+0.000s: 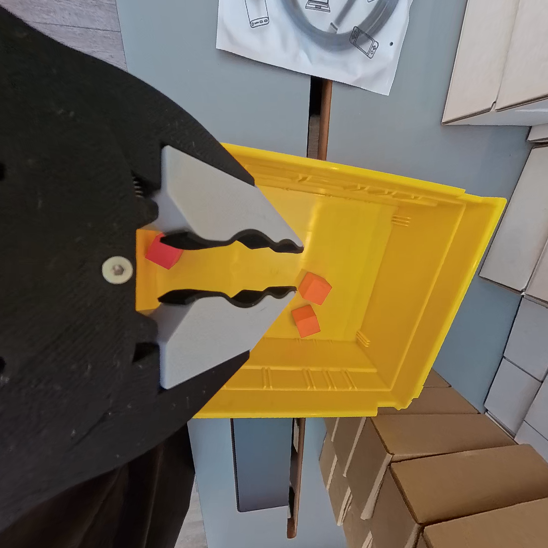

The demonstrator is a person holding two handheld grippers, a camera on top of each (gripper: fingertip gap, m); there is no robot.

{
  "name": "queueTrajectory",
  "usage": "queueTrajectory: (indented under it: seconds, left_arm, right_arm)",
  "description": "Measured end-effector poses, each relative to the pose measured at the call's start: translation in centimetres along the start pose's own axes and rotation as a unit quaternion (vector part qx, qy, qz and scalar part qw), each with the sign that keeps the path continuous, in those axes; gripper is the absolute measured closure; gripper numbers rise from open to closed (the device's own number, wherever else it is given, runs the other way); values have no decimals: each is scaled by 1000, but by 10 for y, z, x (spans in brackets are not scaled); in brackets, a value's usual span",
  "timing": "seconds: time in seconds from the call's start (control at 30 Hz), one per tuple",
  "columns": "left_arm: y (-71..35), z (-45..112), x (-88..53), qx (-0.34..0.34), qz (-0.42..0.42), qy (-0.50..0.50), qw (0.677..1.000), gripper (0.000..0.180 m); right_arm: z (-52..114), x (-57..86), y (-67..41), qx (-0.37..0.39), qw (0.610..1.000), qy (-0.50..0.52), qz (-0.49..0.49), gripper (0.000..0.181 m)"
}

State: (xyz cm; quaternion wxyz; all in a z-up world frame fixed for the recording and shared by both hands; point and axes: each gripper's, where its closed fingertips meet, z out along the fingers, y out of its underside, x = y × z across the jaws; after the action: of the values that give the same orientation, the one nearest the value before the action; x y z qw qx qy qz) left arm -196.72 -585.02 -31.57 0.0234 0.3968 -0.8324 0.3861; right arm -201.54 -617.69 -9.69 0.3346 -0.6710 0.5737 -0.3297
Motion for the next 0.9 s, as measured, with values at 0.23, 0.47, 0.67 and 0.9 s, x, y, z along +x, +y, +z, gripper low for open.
queueTrajectory:
  seconds: [0.23, 0.47, 0.67, 0.9]
  left_arm:
    - [-6, -4, -7, 10, -4, -10, 1000, 161]
    - [-20, -22, -26, 33, 12, -50, 998, 148]
    - [-5, -27, -70, -30, 68, -142, 987, 114]
    - [34, -4, -79, -160, 61, -108, 979, 107]
  right_arm:
    - [18, -138, -22, 11, 988, -151, -25, 147]
    - [58, -212, 14, -55, 978, -193, -53, 136]
    - [59, -217, 31, -80, 979, -184, -35, 125]
    - [51, -223, 70, -112, 972, -193, 75, 121]
